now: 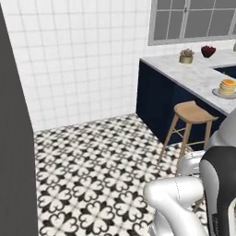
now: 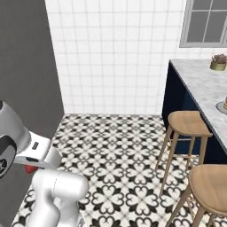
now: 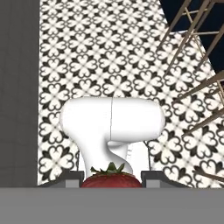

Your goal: Take the strawberry from the fridge and place it on top of the pancake, located on the dining counter.

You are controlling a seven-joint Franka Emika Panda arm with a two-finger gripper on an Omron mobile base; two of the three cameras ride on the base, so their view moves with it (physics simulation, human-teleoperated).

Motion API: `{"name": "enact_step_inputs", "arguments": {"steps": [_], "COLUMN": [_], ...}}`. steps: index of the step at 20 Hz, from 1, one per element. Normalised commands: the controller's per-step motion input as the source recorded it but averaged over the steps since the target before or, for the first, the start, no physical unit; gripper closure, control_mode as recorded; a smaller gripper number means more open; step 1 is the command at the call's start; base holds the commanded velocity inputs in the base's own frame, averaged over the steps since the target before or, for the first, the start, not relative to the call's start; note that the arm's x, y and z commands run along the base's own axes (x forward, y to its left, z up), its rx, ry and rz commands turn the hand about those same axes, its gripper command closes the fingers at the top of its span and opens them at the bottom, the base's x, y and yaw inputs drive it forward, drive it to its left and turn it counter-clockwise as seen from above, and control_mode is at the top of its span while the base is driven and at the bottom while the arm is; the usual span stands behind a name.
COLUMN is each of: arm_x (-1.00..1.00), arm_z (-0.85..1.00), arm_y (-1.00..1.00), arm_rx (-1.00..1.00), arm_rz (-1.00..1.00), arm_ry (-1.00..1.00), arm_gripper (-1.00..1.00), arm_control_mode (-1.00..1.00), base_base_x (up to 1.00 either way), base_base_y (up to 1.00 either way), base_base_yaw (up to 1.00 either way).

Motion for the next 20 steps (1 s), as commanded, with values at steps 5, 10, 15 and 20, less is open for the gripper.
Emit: {"name": "enact_step_inputs", "arguments": {"steps": [5,10,15,20], "arm_x": [0.0,0.0,0.0,0.0], "arm_z": [0.0,0.0,0.0,0.0], "arm_y": [0.0,0.0,0.0,0.0], "arm_rx": [0.0,0.0,0.0,0.0], "arm_rz": [0.0,0.0,0.0,0.0], "arm_ry": [0.0,0.0,0.0,0.0], "arm_gripper": [1.0,1.0,1.0,1.0], "arm_control_mode": [1.0,1.0,1.0,1.0], "base_base_x": [0.9,0.71,0.63,0.51], "base_base_y": [0.0,0.08,0.17,0.28], "base_base_yaw": [-0.44,-0.61,-0.66,-0.63]}}
